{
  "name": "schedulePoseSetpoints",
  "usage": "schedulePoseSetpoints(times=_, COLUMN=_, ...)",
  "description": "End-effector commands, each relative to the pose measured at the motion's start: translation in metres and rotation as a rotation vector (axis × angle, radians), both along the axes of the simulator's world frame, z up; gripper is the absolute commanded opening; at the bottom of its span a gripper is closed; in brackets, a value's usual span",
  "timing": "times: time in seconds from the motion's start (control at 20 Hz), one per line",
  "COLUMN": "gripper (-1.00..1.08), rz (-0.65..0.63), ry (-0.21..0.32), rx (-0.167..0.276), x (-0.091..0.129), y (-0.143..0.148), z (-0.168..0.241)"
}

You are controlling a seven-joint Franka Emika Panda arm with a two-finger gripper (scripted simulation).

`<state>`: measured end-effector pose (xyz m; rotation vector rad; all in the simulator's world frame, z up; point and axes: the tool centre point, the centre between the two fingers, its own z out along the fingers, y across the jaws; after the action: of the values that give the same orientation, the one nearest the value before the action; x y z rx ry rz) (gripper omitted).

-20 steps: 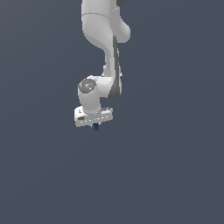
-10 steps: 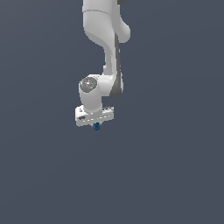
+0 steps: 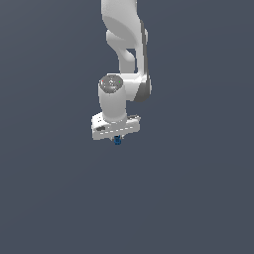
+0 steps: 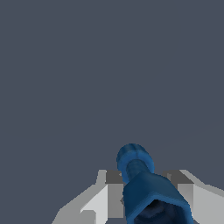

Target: Pick up the object and move it to a goal position.

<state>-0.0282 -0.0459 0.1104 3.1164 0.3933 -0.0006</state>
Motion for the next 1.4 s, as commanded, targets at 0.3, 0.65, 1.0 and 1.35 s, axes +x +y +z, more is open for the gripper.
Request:
schedulePoseSetpoints(times=0.3, gripper=-1.00, rz=0.000, ry=-0.001, rx=-0.001, x=0.026, y=0.058, z=0.078)
schedulePoseSetpoints(times=0.65, gripper=-1.00, rz=0.000, ry=-0.001, rx=-0.001, x=0.049, y=0.106, z=0.143)
schedulePoseSetpoints(times=1.0, gripper=-1.00, rz=0.000, ry=0.000, rx=0.000, x=0.069, y=0.144, z=0.194)
schedulePoseSetpoints(times=1.35, gripper=-1.00, rz=0.000, ry=0.000, rx=0.000, x=0.085, y=0.173, z=0.233)
